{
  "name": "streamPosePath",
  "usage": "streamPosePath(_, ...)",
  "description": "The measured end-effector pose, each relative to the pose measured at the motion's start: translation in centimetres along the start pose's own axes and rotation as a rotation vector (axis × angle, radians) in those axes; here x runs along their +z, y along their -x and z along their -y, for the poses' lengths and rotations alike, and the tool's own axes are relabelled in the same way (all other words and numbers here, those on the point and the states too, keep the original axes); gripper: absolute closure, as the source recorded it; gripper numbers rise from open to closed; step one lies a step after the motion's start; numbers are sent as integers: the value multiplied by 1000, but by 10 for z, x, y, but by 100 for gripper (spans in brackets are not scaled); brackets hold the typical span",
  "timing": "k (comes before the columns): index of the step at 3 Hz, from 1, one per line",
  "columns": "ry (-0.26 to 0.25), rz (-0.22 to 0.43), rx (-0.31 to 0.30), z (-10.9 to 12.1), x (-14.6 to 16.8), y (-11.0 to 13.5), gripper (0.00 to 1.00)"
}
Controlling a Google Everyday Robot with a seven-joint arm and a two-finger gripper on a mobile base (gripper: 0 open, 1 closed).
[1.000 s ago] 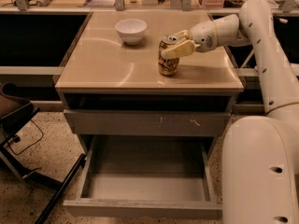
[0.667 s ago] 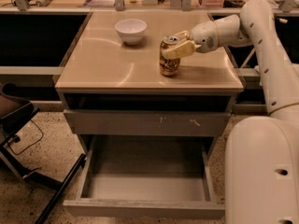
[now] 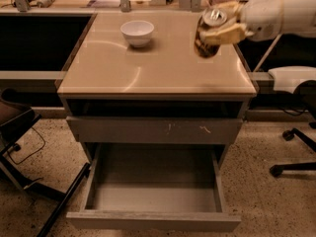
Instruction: Place orange can into middle drawer
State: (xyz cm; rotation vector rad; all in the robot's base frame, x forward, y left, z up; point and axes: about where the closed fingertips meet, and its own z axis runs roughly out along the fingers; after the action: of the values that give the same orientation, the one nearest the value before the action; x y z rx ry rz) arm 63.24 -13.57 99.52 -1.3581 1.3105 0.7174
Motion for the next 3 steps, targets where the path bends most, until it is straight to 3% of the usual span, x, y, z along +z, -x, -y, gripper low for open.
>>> streamPosePath(1, -135, 109, -227, -43, -26, 121, 100)
streamPosePath(2, -200, 235, -366, -108, -20, 224, 100)
streamPosePath(3, -172, 296, -358, -140, -11, 237, 100)
